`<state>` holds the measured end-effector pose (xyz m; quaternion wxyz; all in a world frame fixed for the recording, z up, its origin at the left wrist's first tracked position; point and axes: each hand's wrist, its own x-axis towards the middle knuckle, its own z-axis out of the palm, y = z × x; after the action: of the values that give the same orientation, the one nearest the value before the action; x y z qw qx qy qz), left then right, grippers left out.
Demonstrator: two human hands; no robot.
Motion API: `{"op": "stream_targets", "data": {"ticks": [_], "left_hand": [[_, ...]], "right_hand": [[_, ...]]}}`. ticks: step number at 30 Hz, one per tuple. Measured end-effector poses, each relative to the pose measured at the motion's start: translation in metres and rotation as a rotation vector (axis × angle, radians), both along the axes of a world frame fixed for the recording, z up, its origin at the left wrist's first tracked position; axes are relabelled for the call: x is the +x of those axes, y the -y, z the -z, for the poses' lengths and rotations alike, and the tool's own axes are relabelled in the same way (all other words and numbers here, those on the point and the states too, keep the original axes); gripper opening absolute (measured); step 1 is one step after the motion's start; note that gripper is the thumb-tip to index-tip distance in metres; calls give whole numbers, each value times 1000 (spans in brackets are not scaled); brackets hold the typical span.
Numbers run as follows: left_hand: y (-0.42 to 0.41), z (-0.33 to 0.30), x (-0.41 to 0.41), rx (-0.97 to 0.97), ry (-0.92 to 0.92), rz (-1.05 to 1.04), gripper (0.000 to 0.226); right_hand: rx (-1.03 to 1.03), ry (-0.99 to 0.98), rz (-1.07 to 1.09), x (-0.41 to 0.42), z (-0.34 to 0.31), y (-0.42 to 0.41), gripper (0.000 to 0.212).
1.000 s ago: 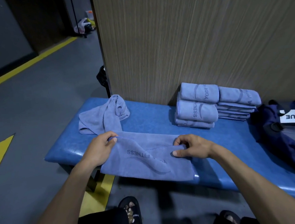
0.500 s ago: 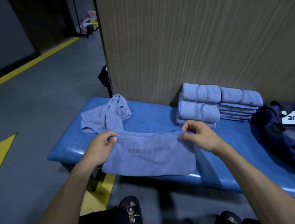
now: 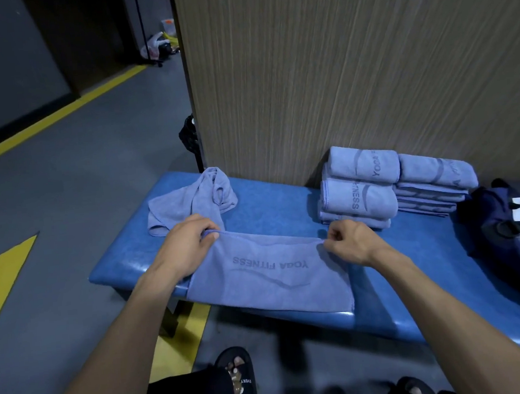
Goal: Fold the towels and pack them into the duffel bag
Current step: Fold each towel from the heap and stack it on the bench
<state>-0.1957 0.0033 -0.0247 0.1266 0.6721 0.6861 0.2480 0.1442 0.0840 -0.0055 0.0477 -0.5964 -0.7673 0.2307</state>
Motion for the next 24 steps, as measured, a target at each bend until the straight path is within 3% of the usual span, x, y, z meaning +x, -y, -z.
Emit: {"op": "stream_targets", "data": {"ticks": [6, 12, 24], "left_hand": [[-16, 3, -5, -147, -126, 80, 19], [-24, 2, -12, -252, -153, 88, 20], [-33, 4, -6, -337, -10, -95, 21]], "right_hand": [[62, -88, 10, 5, 2, 3, 22], [-99, -229, 58, 8, 1, 4, 20], [-293, -344, 7, 15, -1, -9, 20]]}}
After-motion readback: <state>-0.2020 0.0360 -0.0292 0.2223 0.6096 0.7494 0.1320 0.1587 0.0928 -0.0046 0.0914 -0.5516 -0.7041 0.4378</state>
